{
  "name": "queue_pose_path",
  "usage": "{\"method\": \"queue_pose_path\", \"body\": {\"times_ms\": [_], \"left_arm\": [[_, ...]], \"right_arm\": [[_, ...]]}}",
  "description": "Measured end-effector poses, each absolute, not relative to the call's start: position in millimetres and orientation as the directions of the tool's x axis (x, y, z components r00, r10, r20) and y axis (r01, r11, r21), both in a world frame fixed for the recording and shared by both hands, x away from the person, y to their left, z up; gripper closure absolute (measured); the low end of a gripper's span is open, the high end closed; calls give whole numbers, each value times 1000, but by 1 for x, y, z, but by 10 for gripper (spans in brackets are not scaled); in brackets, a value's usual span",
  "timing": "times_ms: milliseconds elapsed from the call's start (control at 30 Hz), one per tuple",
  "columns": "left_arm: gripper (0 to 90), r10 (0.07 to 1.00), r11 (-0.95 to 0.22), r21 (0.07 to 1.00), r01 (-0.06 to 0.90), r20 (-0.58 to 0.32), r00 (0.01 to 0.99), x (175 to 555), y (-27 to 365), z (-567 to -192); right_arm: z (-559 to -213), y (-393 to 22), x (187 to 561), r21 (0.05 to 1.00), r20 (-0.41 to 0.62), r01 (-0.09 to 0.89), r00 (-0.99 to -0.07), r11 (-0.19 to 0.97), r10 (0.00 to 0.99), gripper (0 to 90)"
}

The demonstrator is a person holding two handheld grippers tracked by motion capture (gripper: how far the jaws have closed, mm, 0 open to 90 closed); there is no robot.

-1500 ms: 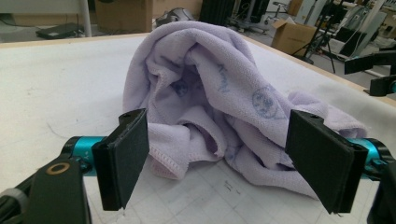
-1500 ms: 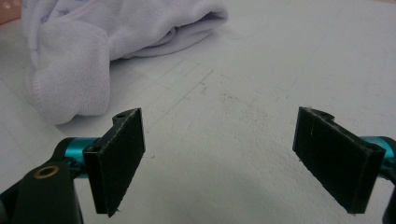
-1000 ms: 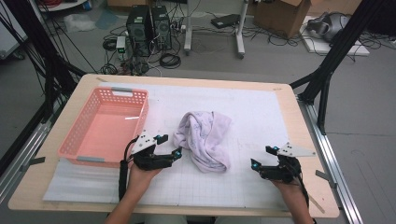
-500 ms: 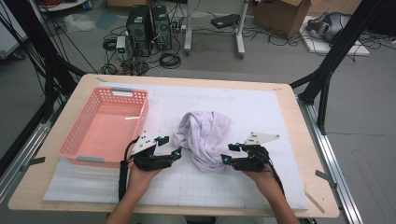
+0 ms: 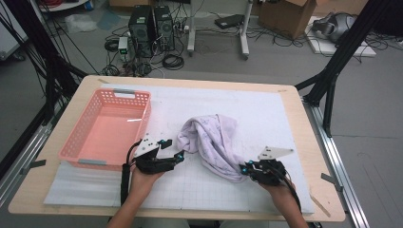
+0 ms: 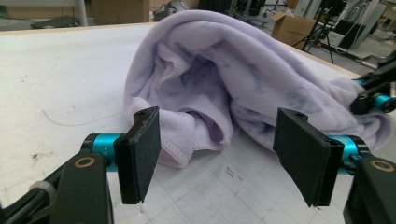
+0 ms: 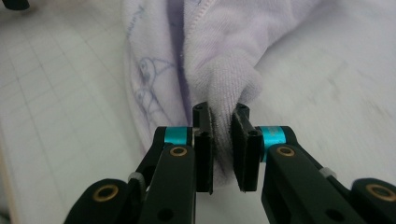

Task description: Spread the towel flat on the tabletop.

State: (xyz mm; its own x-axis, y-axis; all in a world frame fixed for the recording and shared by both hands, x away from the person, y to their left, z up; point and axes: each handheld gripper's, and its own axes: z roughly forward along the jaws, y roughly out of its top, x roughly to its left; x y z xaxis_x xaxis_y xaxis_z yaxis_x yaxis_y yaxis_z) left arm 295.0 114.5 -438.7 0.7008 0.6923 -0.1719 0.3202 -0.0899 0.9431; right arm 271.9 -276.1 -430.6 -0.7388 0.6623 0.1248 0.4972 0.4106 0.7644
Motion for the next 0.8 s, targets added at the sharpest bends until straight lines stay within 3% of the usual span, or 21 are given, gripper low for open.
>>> {"method": "queue_pose_path", "body": {"times_ms": [267,367,433,567,733,800], "left_arm": [[328,693,-94,942,323,-171,700,295,115,-439],[328,693,-96,941,325,-171,700,295,114,-440],[327,693,-96,941,324,-171,700,295,114,-439],[327,693,-100,940,326,-169,701,295,113,-440],[327,692,-102,940,326,-168,702,295,113,-440],[327,692,-109,938,328,-165,703,296,113,-441]], "right_arm": [[-430,-312,237,711,124,558,-698,428,705,801],[-425,-316,235,724,105,540,-702,430,704,680],[-416,-314,239,760,110,520,-693,390,712,579],[-397,-296,259,818,68,452,-691,357,720,504],[-398,-260,297,807,65,457,-698,374,713,502],[-405,-245,311,789,49,463,-703,404,709,543]]}}
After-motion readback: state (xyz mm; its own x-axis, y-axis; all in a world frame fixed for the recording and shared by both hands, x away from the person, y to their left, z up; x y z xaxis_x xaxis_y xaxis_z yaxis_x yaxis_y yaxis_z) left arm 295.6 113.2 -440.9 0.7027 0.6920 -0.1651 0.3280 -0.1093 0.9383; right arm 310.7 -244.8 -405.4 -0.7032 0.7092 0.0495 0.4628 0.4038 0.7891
